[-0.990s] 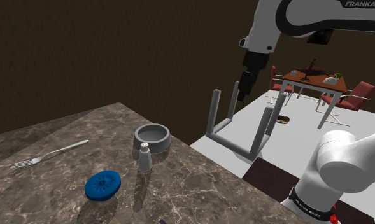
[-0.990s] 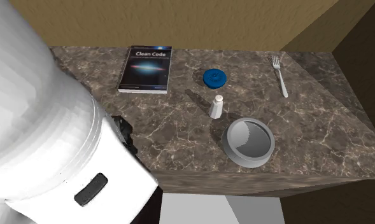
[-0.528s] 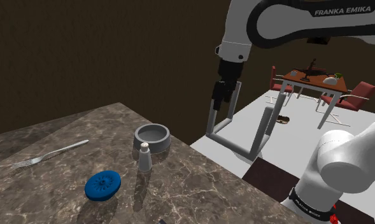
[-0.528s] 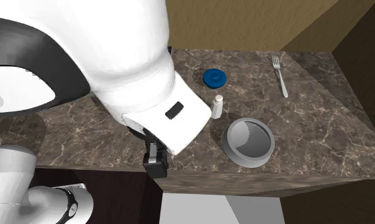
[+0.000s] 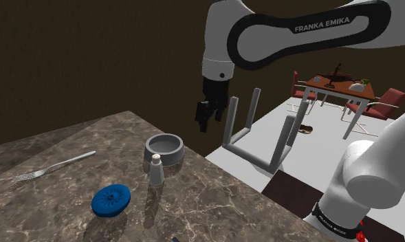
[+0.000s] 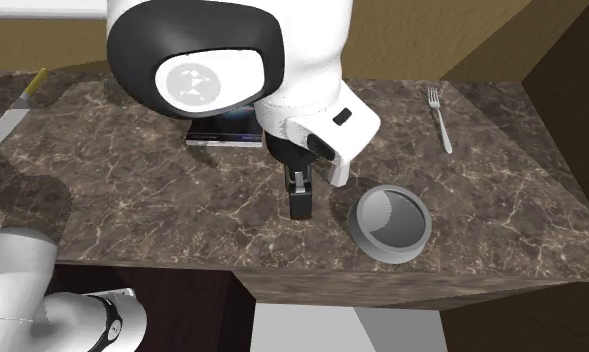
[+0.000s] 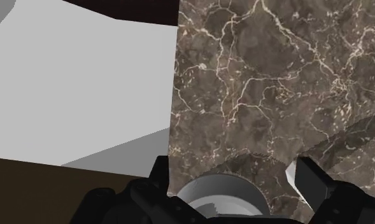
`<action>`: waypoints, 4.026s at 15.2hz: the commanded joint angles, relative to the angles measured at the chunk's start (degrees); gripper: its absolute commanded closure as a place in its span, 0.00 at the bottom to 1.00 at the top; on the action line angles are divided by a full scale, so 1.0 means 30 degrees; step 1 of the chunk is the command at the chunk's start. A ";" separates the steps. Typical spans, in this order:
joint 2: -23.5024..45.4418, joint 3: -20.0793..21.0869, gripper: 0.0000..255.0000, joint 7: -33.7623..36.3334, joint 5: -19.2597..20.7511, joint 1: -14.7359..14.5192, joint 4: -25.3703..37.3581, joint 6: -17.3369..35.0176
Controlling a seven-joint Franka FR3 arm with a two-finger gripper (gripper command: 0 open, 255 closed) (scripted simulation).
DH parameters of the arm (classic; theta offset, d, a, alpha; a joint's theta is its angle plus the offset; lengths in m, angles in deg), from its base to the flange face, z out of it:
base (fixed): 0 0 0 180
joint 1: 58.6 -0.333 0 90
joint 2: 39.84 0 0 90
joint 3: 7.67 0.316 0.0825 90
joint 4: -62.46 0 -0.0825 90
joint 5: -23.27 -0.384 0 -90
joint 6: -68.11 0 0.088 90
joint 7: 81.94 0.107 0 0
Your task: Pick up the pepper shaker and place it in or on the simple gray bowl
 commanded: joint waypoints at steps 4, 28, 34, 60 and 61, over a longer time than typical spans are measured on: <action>0.3796 0.1593 0.00 0.2548 0.1478 -0.0204 0.2607 0.0644; 1.2955 0.2461 0.00 0.7604 0.6371 -0.2732 0.8790 0.1471; 1.2957 0.2462 1.00 0.7604 0.6372 -0.2734 0.8793 0.1467; 1.2207 0.2749 1.00 0.6908 0.5788 -0.2945 1.2954 -0.3289; 1.2220 0.2757 1.00 0.6886 0.5788 -0.2977 1.3230 -0.3551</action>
